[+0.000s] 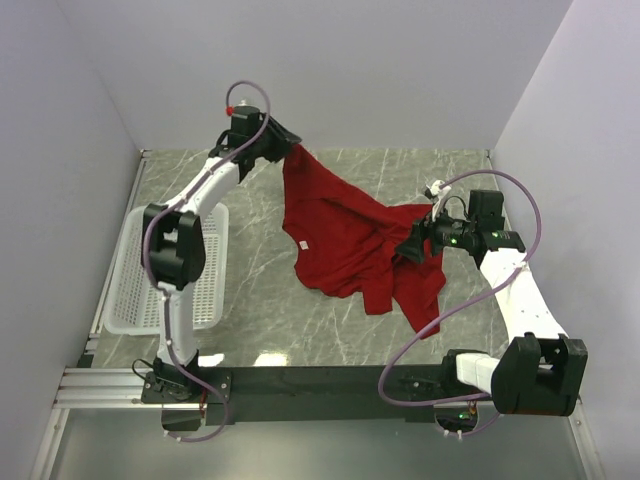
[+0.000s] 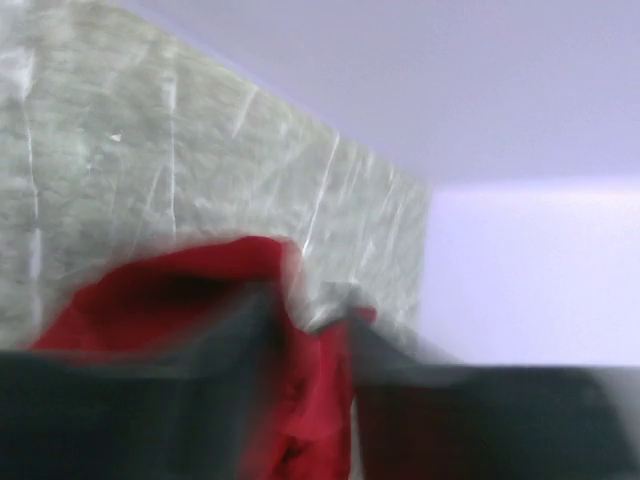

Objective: Fold and stack the t-shirts
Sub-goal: Flatten the tshirt out

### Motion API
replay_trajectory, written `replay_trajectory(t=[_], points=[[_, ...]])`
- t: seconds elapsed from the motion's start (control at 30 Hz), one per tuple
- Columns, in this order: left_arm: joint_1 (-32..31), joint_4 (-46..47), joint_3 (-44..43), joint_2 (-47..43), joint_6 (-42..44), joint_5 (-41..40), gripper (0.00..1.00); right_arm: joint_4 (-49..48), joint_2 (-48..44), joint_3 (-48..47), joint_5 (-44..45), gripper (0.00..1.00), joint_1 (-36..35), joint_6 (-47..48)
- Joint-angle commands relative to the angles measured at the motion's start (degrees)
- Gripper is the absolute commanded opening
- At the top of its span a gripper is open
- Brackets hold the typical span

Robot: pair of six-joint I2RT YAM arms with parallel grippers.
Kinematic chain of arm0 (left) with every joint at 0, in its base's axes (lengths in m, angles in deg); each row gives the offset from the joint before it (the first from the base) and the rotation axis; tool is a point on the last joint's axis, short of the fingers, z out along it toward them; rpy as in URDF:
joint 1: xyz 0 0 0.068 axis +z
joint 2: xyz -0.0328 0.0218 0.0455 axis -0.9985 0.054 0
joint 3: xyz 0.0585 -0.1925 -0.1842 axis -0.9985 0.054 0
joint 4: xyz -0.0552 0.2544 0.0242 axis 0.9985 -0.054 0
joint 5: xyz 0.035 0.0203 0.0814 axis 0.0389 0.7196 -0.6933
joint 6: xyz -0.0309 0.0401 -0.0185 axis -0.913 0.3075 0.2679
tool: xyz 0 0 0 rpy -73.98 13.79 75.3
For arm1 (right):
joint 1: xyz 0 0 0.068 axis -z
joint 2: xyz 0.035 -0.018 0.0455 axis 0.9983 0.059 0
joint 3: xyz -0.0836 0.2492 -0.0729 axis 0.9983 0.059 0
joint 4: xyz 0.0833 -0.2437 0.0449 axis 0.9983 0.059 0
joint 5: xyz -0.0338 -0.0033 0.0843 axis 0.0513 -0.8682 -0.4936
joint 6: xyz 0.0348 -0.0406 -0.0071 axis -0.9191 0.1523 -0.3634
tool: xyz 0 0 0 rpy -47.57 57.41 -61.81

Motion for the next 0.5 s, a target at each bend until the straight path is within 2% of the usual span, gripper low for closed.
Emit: replay_trajectory(t=[0.0, 0.03, 0.1, 0.2, 0.23, 0.33, 0.43, 0.47], points=[[1.18, 5.32, -4.59, 5.02, -12.5, 4.31, 0.53, -1.4, -1.9, -0.97, 1.75, 0.79, 0.07, 0.71], [1.1, 3.3, -6.44, 6.77, -11.81, 4.05, 0.64, -1.14, -1.9, -0.88, 2.19, 0.8, 0.07, 0.89], [1.1, -0.22, -11.37, 7.49, -7.0, 3.43, 0.76, 0.09, -1.72, -1.14, 3.42, 0.79, 0.07, 2.64], [1.19, -5.76, -11.29, 4.6, 1.71, 1.59, 0.81, 4.3, -0.41, -2.37, 4.39, 0.79, -0.63, 6.94], [1.19, -7.6, -10.59, 1.54, 4.26, 0.8, 0.81, 8.58, 1.25, -3.77, 4.83, 0.79, -1.24, 8.61], [0.93, -9.99, -3.14, -6.79, 13.14, 0.09, 0.81, 16.41, 5.55, -6.06, 7.46, 0.79, -4.92, 14.76], [-0.65, -10.79, 9.33, -16.72, 19.65, 0.18, 0.81, 15.32, 7.42, -4.58, 14.39, 0.78, -8.18, 13.3], [-1.27, -10.79, 16.32, -19.29, 21.66, 0.35, 0.81, 14.35, 7.51, -4.05, 16.06, 0.78, -8.71, 11.02]])
